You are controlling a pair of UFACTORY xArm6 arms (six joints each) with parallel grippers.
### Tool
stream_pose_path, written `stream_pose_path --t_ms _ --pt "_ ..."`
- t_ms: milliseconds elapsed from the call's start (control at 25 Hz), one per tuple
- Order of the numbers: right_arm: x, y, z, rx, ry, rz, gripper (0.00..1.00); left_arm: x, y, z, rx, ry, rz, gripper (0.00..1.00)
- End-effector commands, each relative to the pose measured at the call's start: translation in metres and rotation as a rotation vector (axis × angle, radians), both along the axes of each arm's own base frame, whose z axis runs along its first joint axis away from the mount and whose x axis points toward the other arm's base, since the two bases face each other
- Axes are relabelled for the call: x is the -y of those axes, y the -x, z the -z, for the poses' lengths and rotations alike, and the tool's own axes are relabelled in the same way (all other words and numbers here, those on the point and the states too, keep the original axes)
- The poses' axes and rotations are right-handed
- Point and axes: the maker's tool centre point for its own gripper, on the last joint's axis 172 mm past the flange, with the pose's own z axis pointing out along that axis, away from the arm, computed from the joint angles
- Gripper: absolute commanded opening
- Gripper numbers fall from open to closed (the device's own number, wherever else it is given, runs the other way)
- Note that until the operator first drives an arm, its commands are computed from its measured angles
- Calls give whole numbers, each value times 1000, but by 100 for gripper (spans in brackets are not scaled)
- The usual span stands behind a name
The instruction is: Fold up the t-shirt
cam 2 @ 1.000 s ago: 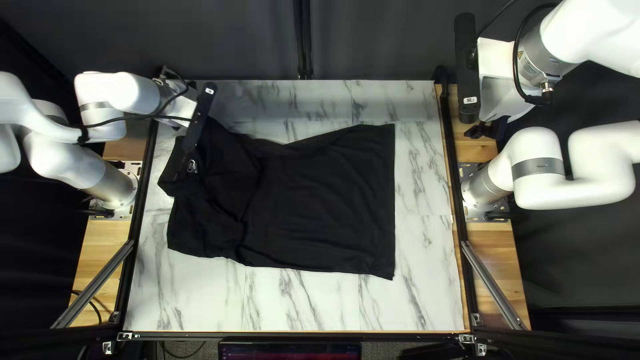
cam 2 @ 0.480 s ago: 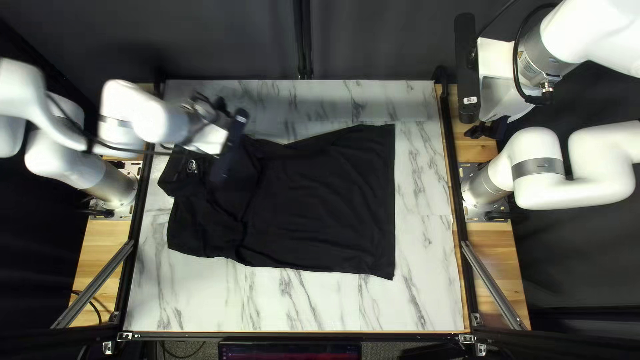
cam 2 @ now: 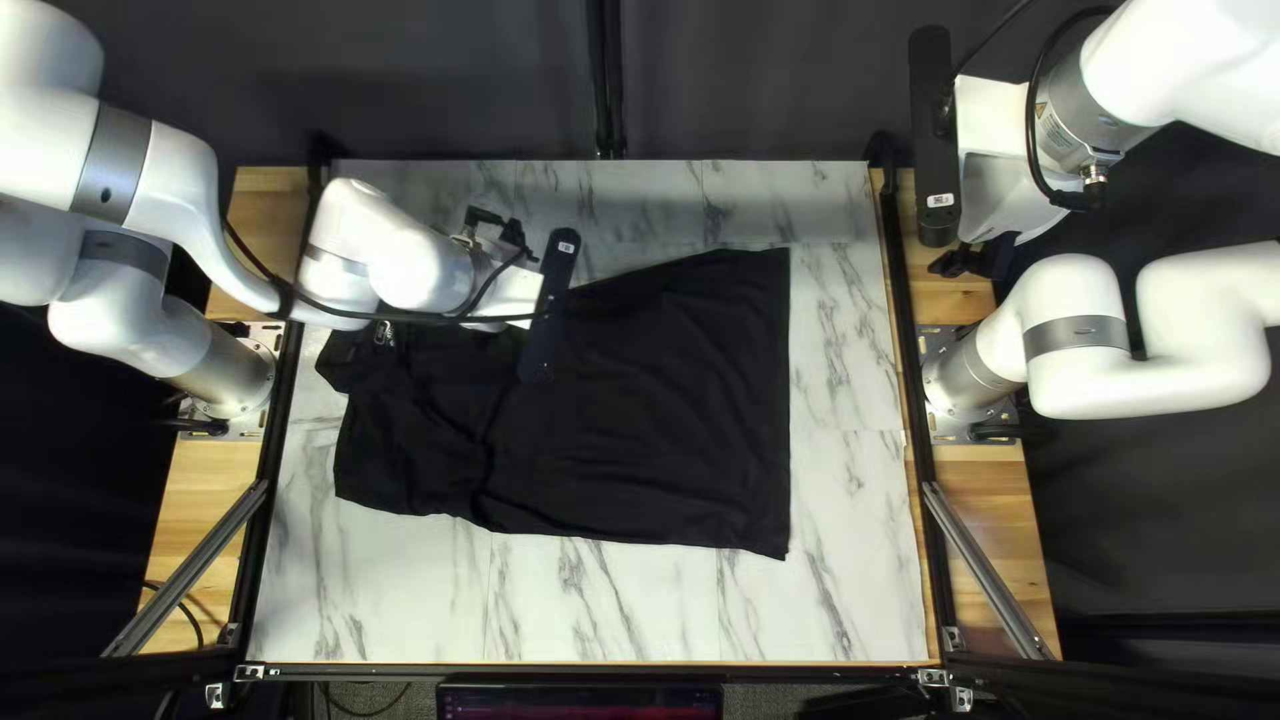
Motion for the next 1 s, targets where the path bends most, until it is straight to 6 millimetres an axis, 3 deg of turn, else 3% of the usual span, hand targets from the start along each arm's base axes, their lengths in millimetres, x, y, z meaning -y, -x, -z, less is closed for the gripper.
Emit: stream_pose_path --t_ms 40,440,1000 --pt "0 0 0 0 0 0 100 -1 -9 18 -24 -3 -2 100" --pt "0 0 0 0 0 0 100 -14 -17 59 -27 -89 -156 100" --pt "0 0 0 0 0 0 100 -41 -14 91 -23 -110 -246 70"
